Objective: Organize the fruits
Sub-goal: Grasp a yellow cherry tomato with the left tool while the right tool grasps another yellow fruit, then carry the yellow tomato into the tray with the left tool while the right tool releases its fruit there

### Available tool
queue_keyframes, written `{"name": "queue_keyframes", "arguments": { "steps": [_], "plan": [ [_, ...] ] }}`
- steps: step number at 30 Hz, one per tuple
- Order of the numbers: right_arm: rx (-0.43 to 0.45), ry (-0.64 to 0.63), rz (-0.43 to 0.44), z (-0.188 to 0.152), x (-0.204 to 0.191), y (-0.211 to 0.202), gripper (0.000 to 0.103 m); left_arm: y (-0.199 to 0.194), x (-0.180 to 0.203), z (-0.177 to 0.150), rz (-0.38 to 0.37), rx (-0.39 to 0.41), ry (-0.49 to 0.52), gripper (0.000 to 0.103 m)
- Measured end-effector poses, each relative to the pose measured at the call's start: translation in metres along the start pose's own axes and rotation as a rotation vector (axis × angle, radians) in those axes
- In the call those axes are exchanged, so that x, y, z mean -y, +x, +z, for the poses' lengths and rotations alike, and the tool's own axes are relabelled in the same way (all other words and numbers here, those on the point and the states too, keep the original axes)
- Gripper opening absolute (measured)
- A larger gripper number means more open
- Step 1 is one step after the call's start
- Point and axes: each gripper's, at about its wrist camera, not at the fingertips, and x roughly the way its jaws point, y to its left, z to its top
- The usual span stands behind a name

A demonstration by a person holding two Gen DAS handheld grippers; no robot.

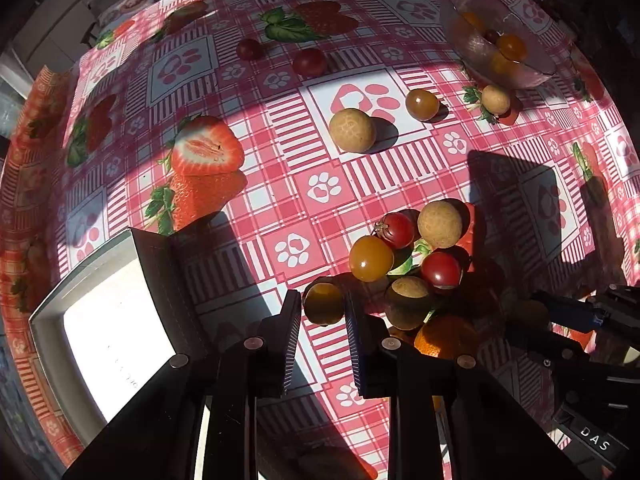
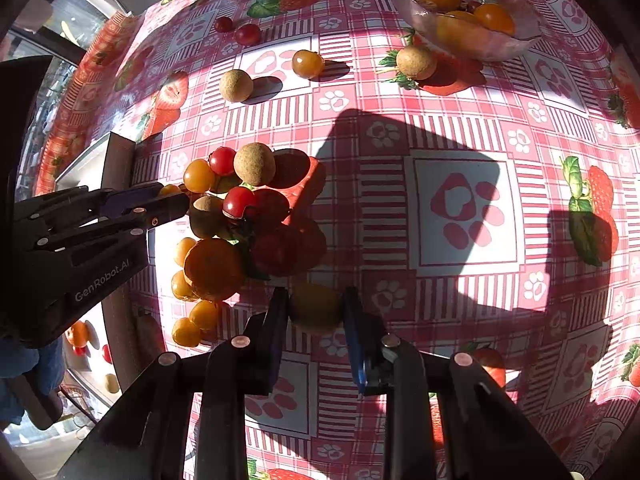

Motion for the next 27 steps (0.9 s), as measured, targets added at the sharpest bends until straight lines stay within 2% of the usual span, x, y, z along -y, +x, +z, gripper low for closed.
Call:
{"name": "queue_keyframes", "arguments": {
  "steps": [10,17,18,19,20,27],
  "plan": [
    [-0.004,0.037,0.029,-0.023,0.006,-0.011,0.03,-0.032,-0.012,-0.012,-0.031,0.054,-0.031,0.025],
    [-0.012,0.043,0.025,-0.025,0.001,-0.01,0.03,-0.011,-0.004,-0.013,0.011,0.033,0.026,0.025],
    [-0.013,0.042,0.025,-0.025,0.0,-0.01,0.03,-0.007,-0.002,-0.011,0.003,0.029,0.037,0.03],
    [-0.013,0.041,0.025,-0.024,-0.001,-0.009,0.03,-0.004,0.0,-0.01,0.01,0.03,0.044,0.044],
    [-0.013,0.043,0.025,-0.025,-0.001,-0.009,0.03,-0.004,0.002,-0.01,0.03,0.04,0.052,0.052],
    [-0.014,0.056,0.03,-0.029,0.003,-0.012,0.03,0.008,0.006,0.0,0.024,0.046,0.05,0.051]
  ]
}}
